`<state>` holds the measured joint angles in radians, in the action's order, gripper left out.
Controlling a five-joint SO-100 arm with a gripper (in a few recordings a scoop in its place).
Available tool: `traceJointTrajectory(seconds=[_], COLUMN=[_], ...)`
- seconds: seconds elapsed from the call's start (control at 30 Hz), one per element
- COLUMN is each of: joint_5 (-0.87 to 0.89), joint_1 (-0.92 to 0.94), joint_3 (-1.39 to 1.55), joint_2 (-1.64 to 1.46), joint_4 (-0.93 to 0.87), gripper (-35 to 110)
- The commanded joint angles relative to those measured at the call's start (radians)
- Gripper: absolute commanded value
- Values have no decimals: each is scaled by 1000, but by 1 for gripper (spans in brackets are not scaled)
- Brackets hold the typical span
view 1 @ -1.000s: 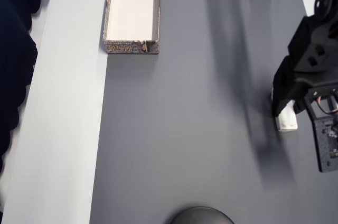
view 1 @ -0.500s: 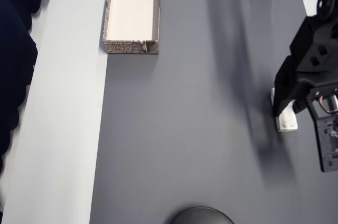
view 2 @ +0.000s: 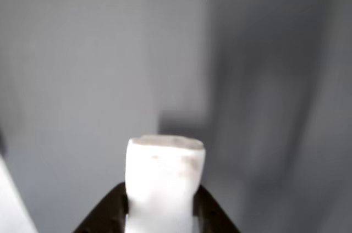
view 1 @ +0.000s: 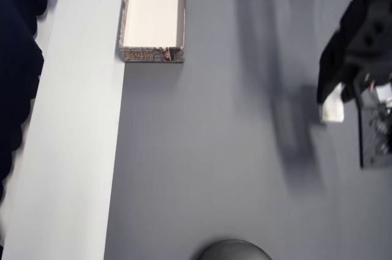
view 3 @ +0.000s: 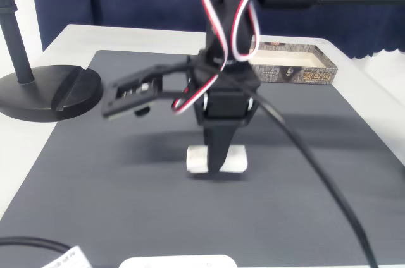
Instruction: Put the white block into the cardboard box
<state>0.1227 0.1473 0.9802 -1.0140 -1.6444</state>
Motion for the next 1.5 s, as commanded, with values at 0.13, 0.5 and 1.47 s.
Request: traceJointTrajectory(seconds=[0.13,0.5,1.47], joint_5=[-3,98,716], joint_1=[52,195,971], joint_3=[3,74,92], joint_2=[-216,-387,-425], joint_4=[-46,-81,-64], gripper=[-2,-2,-2])
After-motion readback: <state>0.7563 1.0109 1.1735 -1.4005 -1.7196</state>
